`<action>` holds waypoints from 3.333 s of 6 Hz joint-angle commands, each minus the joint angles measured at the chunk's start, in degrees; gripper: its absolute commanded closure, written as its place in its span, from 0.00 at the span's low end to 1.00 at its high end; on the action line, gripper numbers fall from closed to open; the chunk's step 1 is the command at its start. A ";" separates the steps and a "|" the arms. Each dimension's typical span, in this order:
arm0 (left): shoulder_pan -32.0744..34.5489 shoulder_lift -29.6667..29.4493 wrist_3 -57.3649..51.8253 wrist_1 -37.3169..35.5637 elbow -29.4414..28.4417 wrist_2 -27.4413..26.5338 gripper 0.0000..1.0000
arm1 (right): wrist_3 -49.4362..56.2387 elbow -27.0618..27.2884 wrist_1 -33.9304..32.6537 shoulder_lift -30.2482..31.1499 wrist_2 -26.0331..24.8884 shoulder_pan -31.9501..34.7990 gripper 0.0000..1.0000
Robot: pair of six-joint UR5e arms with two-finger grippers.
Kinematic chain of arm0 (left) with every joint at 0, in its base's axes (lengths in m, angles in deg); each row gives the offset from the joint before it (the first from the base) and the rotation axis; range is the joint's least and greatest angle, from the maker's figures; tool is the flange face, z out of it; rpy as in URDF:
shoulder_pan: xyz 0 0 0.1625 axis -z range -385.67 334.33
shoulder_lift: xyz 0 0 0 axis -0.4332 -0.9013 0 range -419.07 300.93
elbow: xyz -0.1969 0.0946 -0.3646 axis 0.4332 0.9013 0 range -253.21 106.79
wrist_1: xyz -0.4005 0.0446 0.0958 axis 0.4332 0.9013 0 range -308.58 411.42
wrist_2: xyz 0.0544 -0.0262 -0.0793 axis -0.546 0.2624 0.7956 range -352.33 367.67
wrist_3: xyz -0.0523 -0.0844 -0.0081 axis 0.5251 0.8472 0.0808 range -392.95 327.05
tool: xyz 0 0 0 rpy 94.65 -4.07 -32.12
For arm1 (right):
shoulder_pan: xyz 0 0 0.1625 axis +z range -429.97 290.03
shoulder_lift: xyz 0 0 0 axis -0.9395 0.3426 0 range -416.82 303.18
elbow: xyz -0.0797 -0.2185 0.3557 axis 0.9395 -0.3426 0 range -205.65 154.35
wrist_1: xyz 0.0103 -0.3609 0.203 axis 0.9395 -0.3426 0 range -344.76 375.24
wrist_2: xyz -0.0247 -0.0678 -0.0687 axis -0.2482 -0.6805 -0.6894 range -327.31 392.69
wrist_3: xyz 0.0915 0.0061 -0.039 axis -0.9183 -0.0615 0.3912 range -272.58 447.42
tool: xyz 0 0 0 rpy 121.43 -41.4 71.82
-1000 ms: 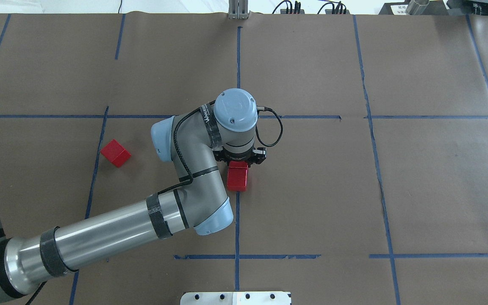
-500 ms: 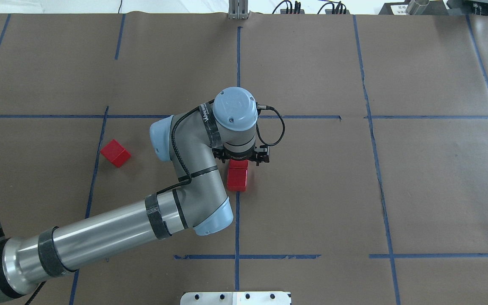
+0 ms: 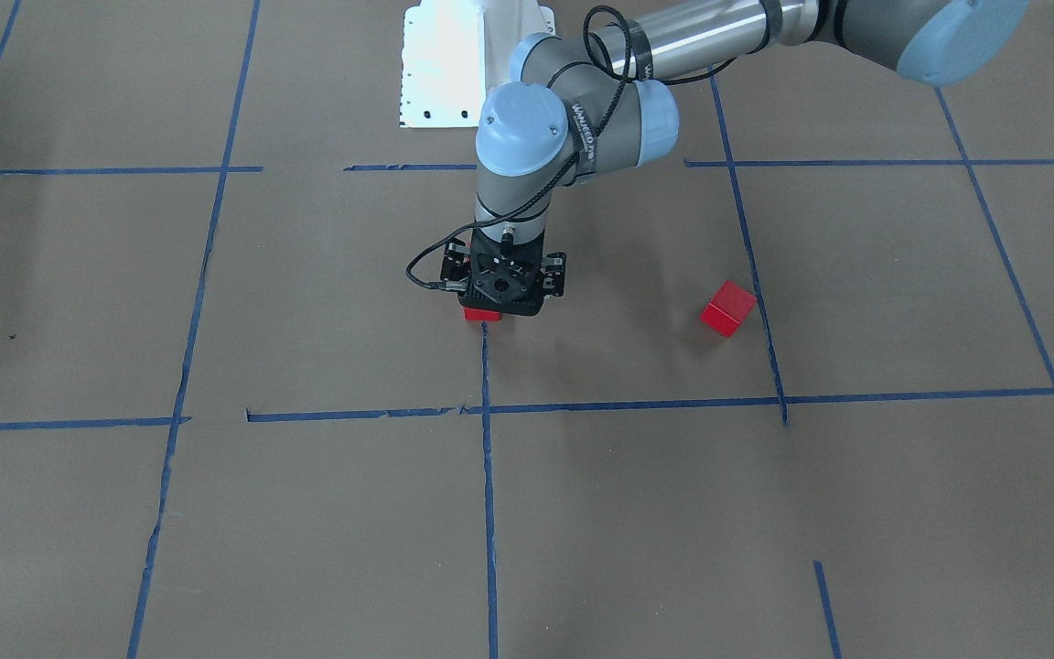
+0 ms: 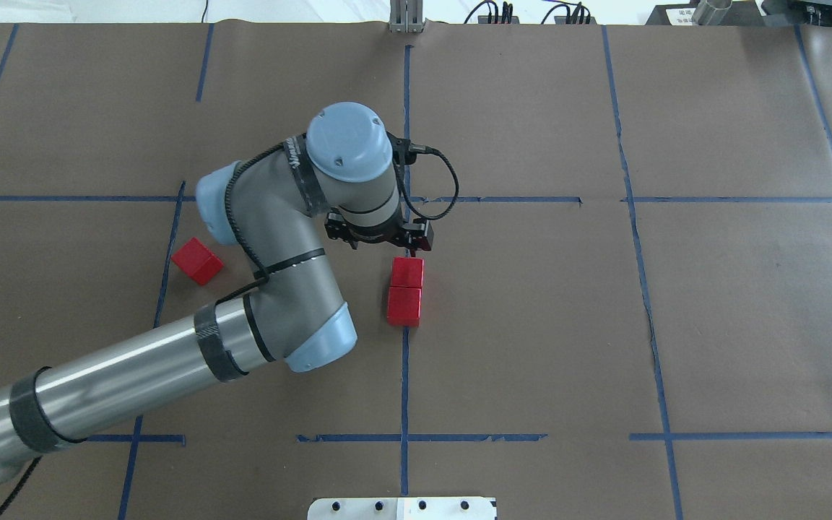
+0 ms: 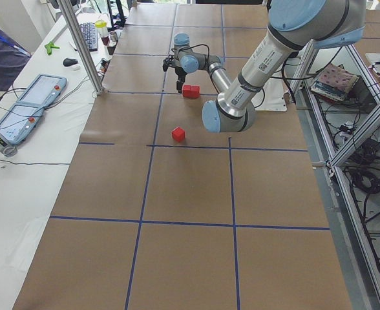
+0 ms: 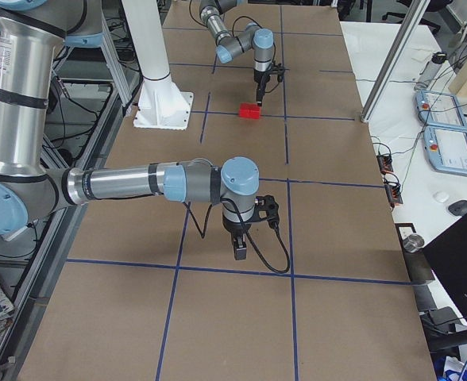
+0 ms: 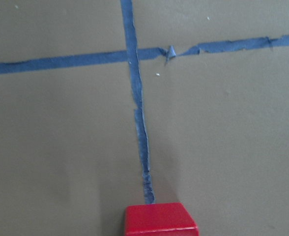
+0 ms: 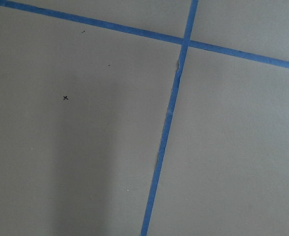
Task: Form red blocks into L shape at center
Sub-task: 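Open the left gripper and move it toward the last red cube, then lower the left gripper and grasp the last red cube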
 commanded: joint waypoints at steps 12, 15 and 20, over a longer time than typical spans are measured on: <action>9.70 23.88 -36.94 1.17 11.55 5.80 0.00 | -0.06 -0.59 -0.06 -0.27 0.00 0.00 0.00; 7.85 23.88 -36.94 1.17 9.62 5.89 0.00 | 0.03 -0.85 0.03 -0.35 0.00 0.00 0.00; 7.67 23.10 -36.68 0.38 9.43 5.89 0.94 | -0.06 -0.85 0.03 -0.35 0.09 -0.08 0.00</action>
